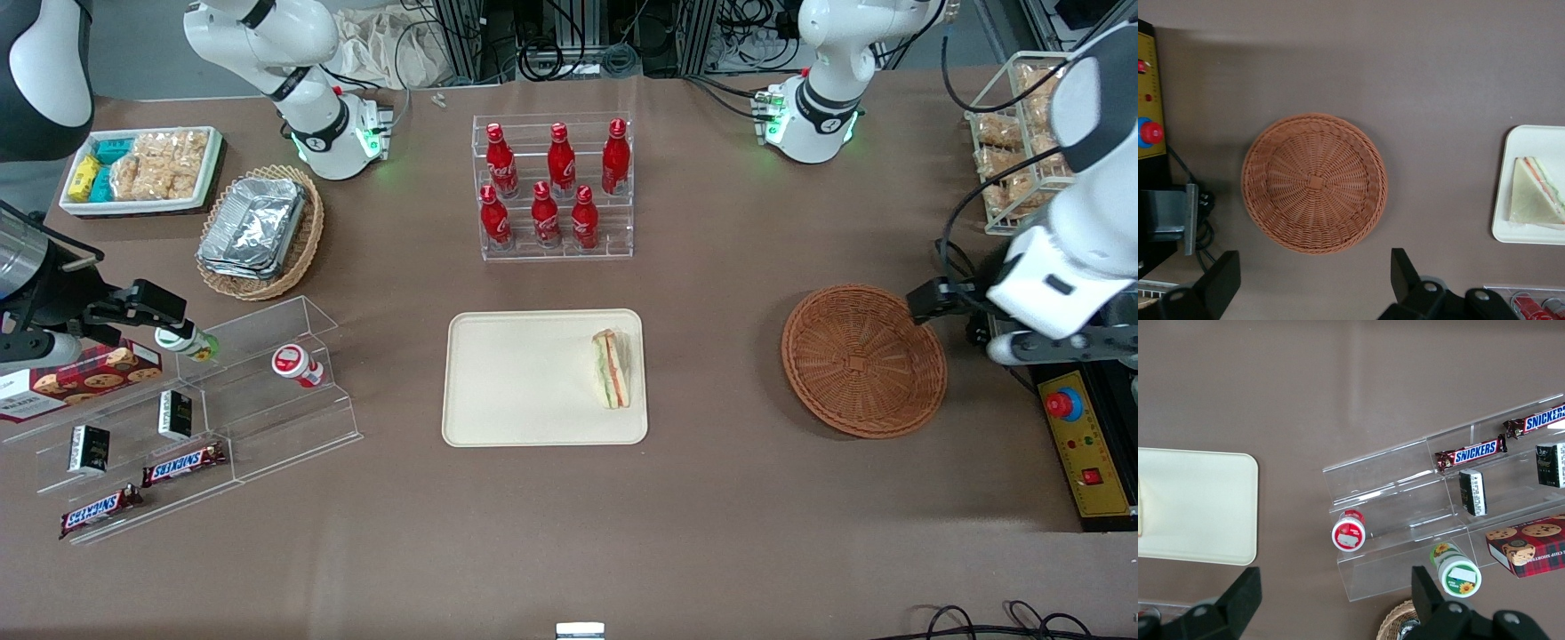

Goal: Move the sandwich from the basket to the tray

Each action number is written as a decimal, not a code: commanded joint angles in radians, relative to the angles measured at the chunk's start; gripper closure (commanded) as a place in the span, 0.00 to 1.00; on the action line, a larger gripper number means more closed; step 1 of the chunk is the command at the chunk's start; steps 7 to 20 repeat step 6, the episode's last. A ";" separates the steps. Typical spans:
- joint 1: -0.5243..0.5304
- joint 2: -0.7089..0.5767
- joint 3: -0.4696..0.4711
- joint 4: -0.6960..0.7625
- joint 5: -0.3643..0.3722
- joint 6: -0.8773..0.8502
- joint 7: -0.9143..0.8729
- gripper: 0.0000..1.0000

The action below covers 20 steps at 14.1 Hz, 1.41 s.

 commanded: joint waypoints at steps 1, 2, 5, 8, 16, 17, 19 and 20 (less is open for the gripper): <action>0.036 0.000 -0.014 0.037 0.005 -0.027 0.150 0.00; 0.041 0.000 -0.011 0.044 0.002 -0.027 0.168 0.00; 0.101 0.004 -0.014 0.043 -0.026 -0.028 0.113 0.00; 0.104 0.001 -0.013 0.035 -0.026 -0.028 0.123 0.00; 0.104 0.001 -0.013 0.035 -0.026 -0.028 0.123 0.00; 0.104 0.001 -0.013 0.035 -0.026 -0.028 0.123 0.00; 0.104 0.001 -0.013 0.035 -0.026 -0.028 0.123 0.00; 0.104 0.001 -0.013 0.035 -0.026 -0.028 0.123 0.00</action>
